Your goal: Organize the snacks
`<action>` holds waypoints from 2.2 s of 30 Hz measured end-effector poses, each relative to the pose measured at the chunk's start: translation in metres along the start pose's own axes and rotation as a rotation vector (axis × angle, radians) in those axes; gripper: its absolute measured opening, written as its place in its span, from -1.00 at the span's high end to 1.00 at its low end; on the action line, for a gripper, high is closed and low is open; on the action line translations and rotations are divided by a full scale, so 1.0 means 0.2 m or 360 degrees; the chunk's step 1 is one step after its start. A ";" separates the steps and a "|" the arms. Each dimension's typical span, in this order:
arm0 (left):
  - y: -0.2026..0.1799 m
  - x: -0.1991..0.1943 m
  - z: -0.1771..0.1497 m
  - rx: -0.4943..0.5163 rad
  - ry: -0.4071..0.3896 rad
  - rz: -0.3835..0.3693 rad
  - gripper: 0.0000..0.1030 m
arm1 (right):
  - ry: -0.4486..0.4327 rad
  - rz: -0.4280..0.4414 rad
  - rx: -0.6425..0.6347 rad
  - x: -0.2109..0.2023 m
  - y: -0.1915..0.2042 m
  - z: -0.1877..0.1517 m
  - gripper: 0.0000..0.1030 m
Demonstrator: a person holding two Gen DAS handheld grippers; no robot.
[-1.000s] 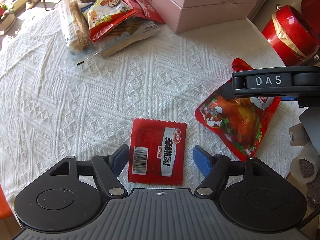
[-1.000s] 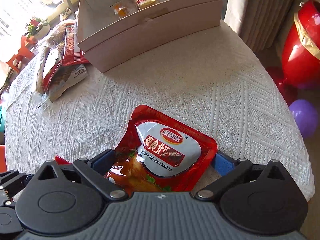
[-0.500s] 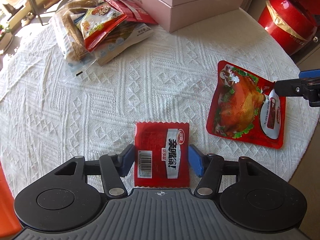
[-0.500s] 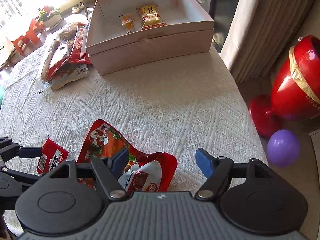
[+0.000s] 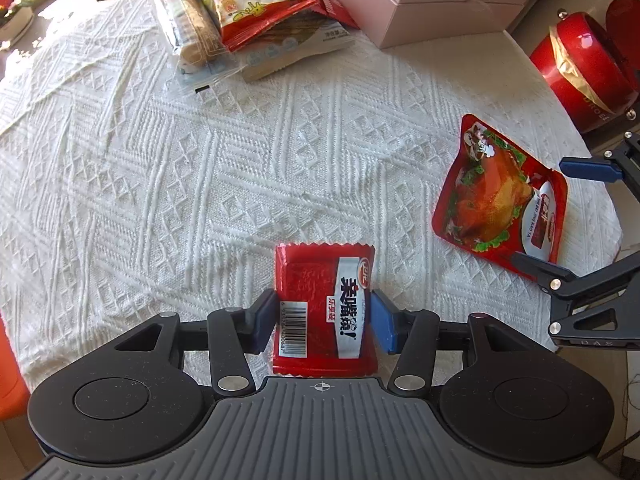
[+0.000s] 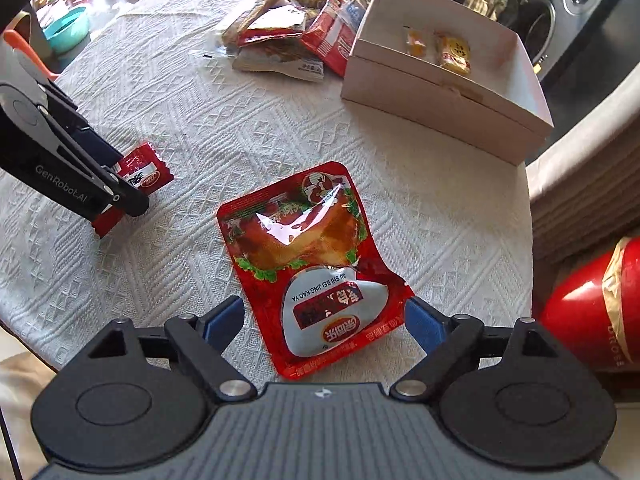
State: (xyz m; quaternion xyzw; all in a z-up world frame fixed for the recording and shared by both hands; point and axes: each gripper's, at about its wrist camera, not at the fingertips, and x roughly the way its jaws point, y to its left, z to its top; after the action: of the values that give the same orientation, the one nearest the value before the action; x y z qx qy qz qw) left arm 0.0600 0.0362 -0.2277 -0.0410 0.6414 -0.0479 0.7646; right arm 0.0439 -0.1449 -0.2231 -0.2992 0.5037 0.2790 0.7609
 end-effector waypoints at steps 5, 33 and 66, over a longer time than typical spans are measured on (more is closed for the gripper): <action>-0.01 -0.02 -0.01 -0.0022 -0.0002 -0.0020 -0.08 | 0.0042 0.0056 -0.0155 0.12 -0.03 0.05 -1.00; -0.13 0.02 0.07 0.0004 0.0021 -0.0010 -0.08 | 0.0143 0.0198 0.0753 0.13 -0.11 0.07 -0.70; 0.06 -0.05 -0.01 -0.0098 0.0014 -0.0067 -0.08 | 0.0168 0.0263 0.0420 0.14 0.00 0.26 0.48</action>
State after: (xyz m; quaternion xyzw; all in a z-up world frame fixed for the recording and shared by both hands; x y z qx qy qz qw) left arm 0.0575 0.0488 -0.2195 -0.0778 0.6449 -0.0443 0.7590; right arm 0.0840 -0.1029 -0.2326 -0.1684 0.5980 0.2559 0.7406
